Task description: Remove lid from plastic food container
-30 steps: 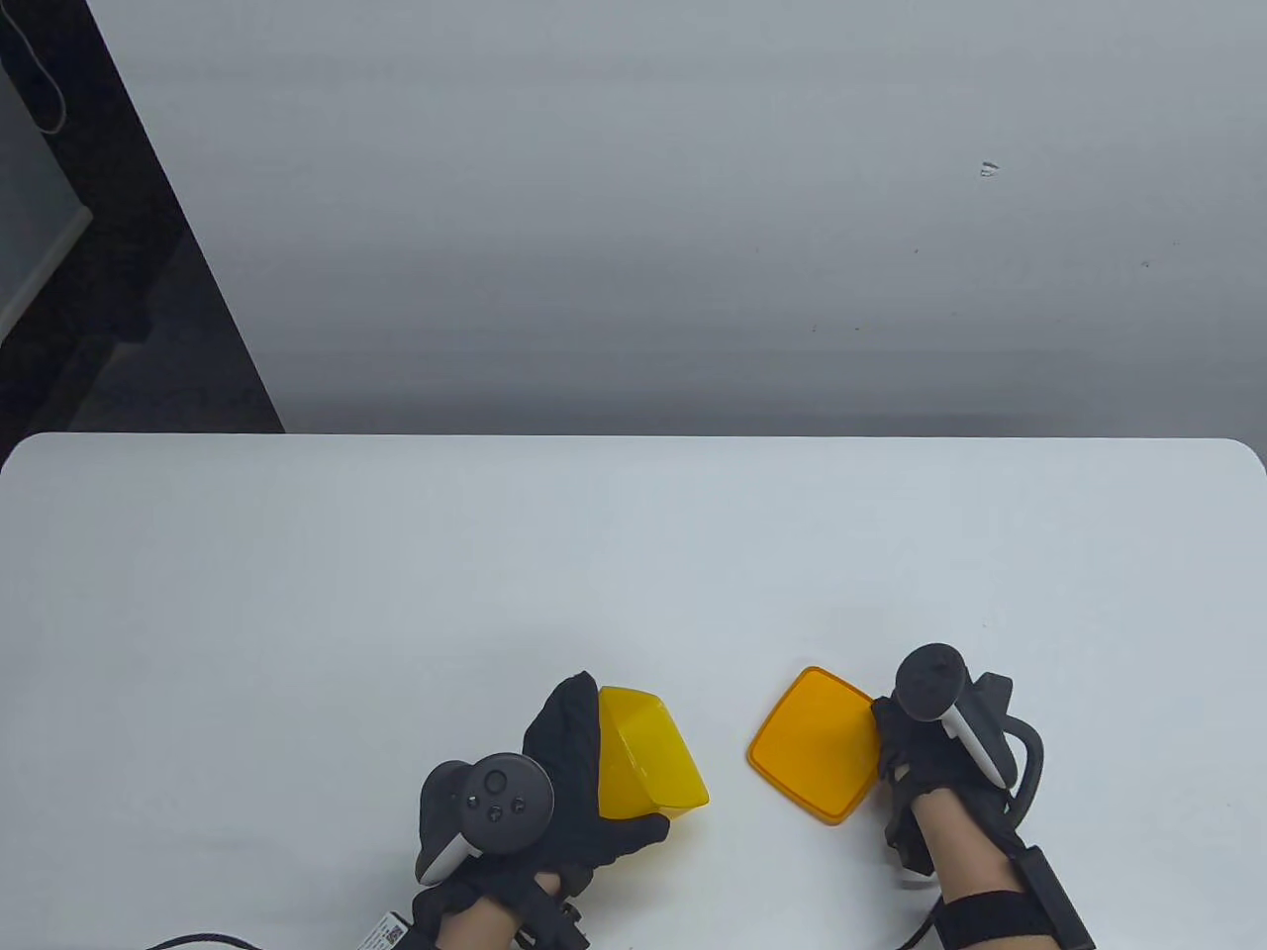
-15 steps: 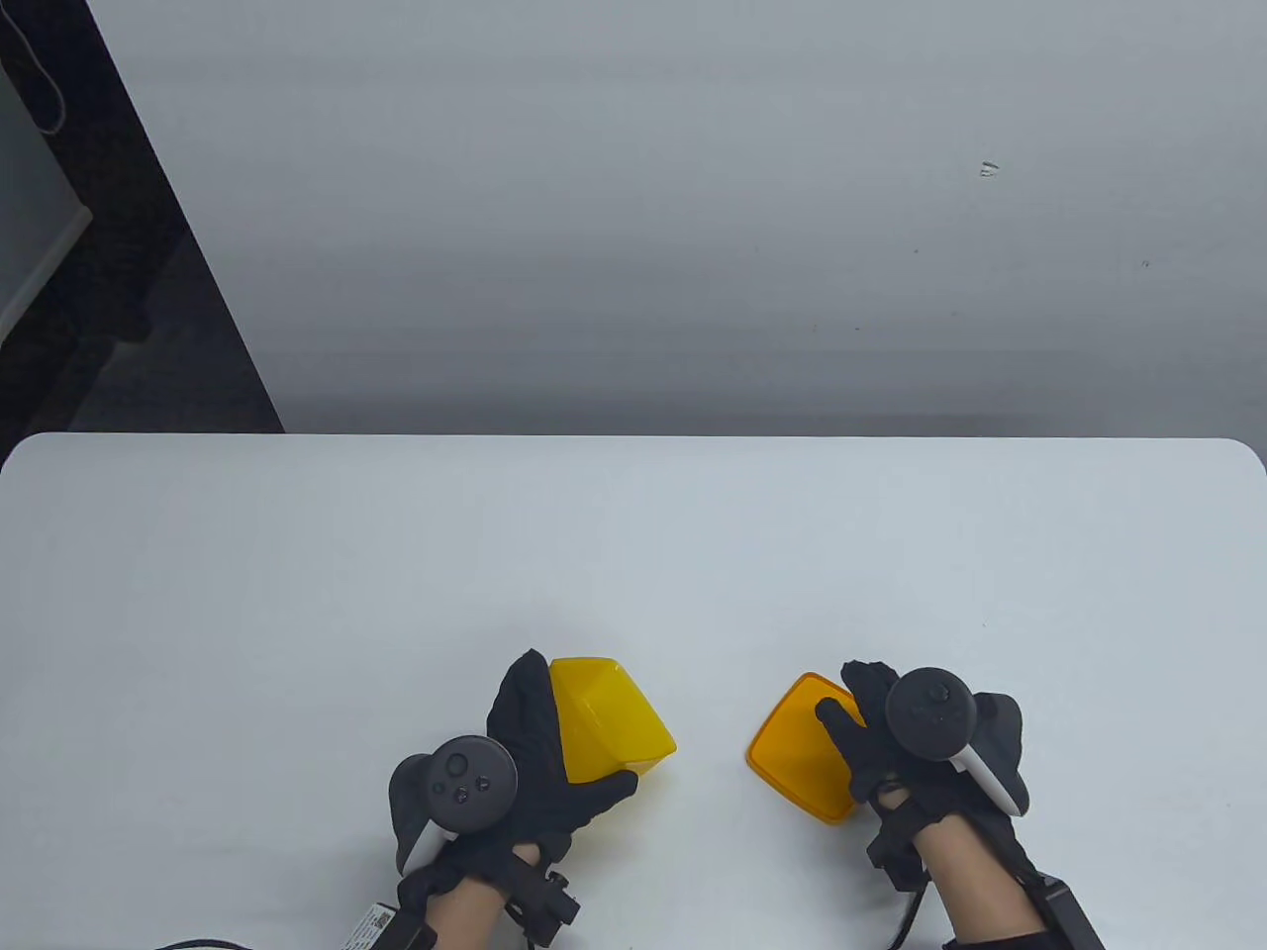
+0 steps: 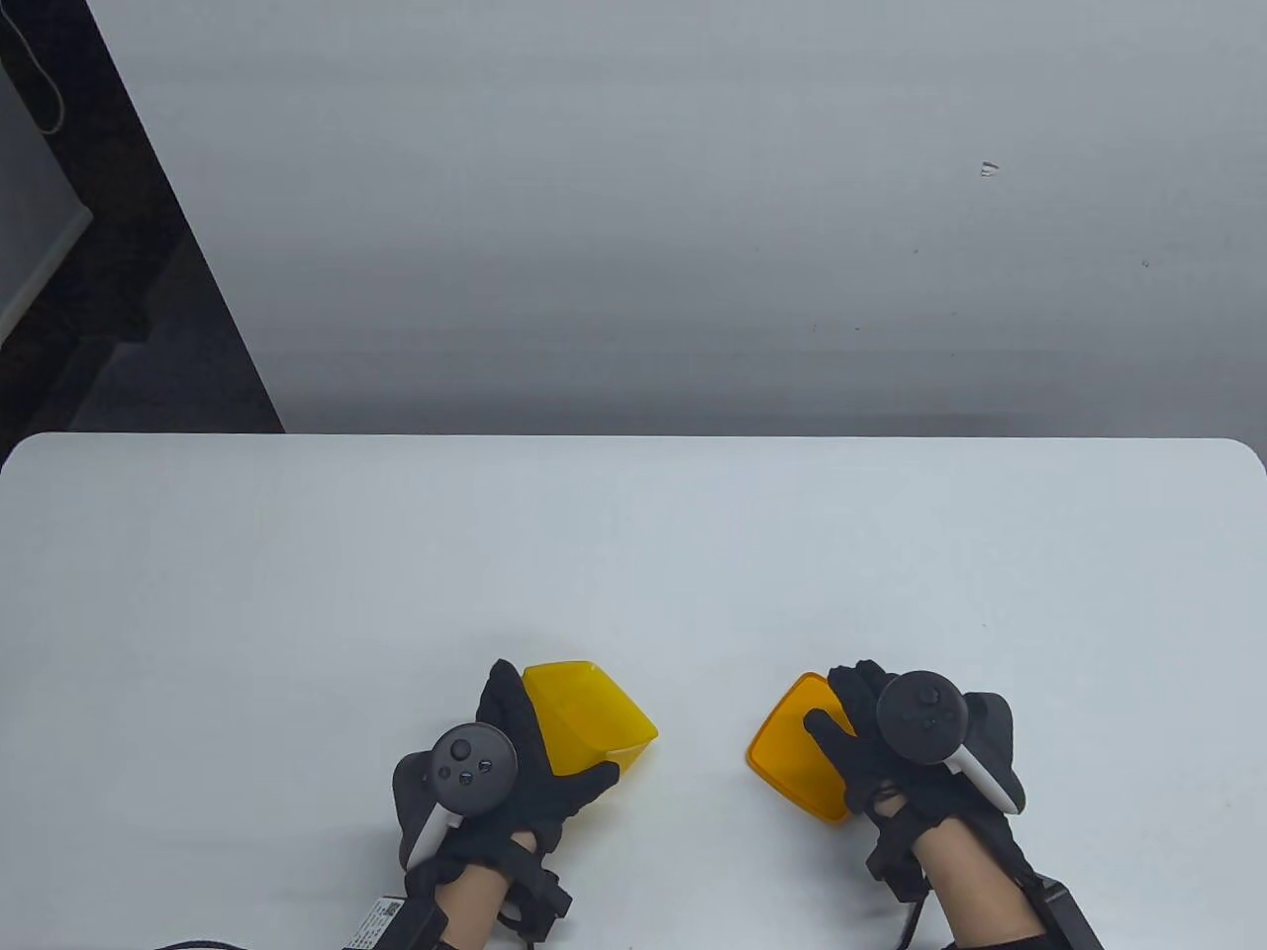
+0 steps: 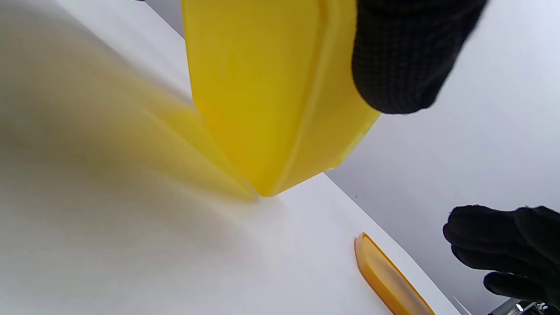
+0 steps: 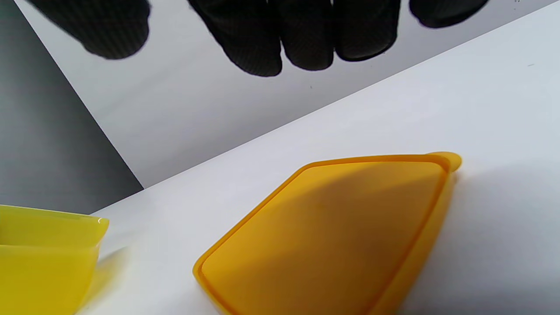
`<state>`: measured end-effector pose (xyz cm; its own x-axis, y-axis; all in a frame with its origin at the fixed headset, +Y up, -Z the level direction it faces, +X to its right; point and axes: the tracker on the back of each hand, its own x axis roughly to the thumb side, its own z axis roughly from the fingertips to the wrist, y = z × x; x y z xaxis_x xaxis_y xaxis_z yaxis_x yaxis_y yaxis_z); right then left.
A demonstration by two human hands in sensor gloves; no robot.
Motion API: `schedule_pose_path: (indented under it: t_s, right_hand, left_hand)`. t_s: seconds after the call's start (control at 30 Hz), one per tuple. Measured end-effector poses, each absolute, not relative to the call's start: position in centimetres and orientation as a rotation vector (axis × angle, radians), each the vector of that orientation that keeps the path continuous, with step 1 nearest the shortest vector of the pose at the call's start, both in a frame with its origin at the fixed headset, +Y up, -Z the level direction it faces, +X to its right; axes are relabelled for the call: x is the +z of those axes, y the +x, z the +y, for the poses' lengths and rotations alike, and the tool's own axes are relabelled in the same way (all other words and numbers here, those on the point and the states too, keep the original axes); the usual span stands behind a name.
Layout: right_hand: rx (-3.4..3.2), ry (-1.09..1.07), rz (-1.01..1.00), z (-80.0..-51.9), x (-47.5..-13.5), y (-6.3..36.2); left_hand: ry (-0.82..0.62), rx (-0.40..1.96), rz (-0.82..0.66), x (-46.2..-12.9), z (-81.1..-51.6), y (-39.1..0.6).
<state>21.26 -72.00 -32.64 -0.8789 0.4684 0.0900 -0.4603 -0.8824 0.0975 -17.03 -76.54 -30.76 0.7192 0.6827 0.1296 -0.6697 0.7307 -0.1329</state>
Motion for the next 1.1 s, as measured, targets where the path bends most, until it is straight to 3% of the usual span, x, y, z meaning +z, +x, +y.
schedule_pose_path:
  t_s: [0.47,0.6,0.7,0.9,1.1]
  right_hand:
    - [2.645,0.146,0.137,-72.1,-32.7,21.4]
    - [2.640,0.153,0.124,-71.9,-32.6,21.4]
    - [2.633,0.177,0.080,-71.5,-32.6,21.4]
    - [2.639,0.334,-0.132,-69.5,-31.7,20.4]
    - [2.717,0.578,-0.298,-68.5,-30.2,17.6]
  left_hand:
    - [-0.390,0.535,-0.177,-31.3,-78.4,-16.5]
    - [-0.386,0.532,-0.206,-31.0,-77.4,-16.8]
    - [-0.302,0.550,-0.216,-30.6,-75.9,-17.2]
    - [0.079,0.492,-0.284,-28.7,-71.3,-17.0]
    - [0.194,0.412,-0.388,-27.3,-69.4,-15.5]
